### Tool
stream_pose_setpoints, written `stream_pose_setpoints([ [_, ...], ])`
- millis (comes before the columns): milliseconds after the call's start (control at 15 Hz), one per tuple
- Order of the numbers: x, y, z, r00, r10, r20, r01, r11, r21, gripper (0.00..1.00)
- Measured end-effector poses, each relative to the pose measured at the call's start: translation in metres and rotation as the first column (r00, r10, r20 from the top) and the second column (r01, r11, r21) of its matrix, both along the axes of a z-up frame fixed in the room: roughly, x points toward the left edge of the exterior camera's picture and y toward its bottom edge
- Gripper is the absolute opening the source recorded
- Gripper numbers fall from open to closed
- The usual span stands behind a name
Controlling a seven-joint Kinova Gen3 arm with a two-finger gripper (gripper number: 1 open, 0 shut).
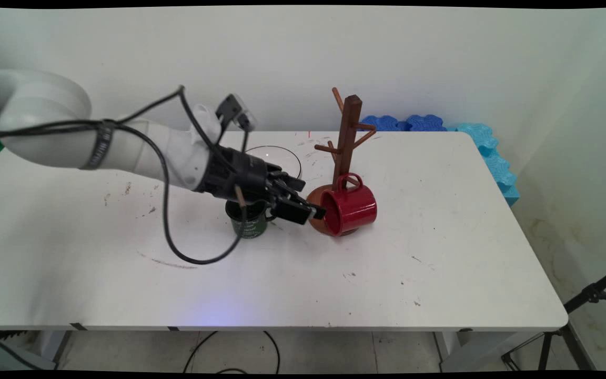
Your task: Pick up the red mug from the rack
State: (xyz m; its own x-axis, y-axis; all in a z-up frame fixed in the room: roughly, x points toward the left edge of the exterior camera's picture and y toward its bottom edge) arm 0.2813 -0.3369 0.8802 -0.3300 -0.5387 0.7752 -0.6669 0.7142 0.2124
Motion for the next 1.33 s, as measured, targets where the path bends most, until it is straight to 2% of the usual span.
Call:
stream_pose_setpoints([
  [333, -0.009, -0.008, -0.025, 0.999, -0.002, 0.037, 0.002, 1.000, -0.009, 1.00],
  [667, -0.015, -0.013, -0.042, 0.999, -0.007, 0.046, 0.008, 1.000, -0.016, 1.00],
  [1067, -0.025, -0.021, -0.055, 1.000, 0.004, 0.018, -0.004, 1.000, -0.023, 1.00],
  [1333, -0.029, -0.023, -0.067, 0.999, 0.032, -0.024, -0.032, 0.999, -0.011, 1.00],
])
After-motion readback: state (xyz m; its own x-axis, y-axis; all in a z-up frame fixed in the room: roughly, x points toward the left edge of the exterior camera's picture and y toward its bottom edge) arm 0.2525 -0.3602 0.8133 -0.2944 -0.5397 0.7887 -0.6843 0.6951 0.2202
